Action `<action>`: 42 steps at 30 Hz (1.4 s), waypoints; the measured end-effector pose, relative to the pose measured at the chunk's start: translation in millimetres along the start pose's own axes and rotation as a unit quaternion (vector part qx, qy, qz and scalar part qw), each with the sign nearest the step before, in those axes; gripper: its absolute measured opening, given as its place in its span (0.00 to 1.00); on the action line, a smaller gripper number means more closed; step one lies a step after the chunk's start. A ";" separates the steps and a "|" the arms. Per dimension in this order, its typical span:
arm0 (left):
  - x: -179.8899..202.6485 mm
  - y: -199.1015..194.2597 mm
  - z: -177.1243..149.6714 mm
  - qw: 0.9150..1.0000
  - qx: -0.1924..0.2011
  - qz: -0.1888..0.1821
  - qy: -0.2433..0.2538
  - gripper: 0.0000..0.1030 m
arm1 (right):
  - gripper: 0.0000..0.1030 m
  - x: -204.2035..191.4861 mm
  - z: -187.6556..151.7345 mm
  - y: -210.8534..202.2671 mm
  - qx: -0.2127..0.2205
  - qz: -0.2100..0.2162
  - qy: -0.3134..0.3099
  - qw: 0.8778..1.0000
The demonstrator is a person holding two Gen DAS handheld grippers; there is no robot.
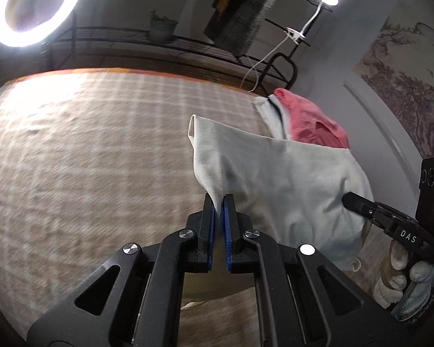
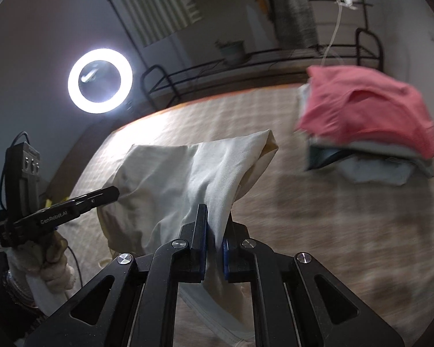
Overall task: Fold small clothes
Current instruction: 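Carry the camisole with both tools and lower it onto the clothes stack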
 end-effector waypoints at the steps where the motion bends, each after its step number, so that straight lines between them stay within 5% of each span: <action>1: 10.0 6.3 3.4 1.000 0.002 -0.003 0.004 0.04 | 0.06 13.2 7.2 -6.0 0.006 -0.009 -0.002 1.000; 19: 202.9 152.9 87.3 0.994 0.041 -0.026 0.101 0.03 | 0.06 184.5 134.2 -41.6 0.098 -0.152 -0.014 0.983; 32: 222.7 225.4 86.2 0.987 0.039 0.029 0.156 0.04 | 0.06 259.3 151.3 5.0 0.083 -0.210 -0.007 0.974; 42: 217.2 237.0 82.8 0.986 0.032 0.048 0.160 0.05 | 0.09 281.2 139.8 27.9 0.045 -0.261 -0.029 0.964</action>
Point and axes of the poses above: each gripper's, at about its wrist camera, not at the fingertips, and y roughly the way its jaws point, x to its right, z to its top, the point moved 10 cm from there along y, roughly the way its jaws point, and after that the axes turned 9 degrees about x, right-handed, at the moved point
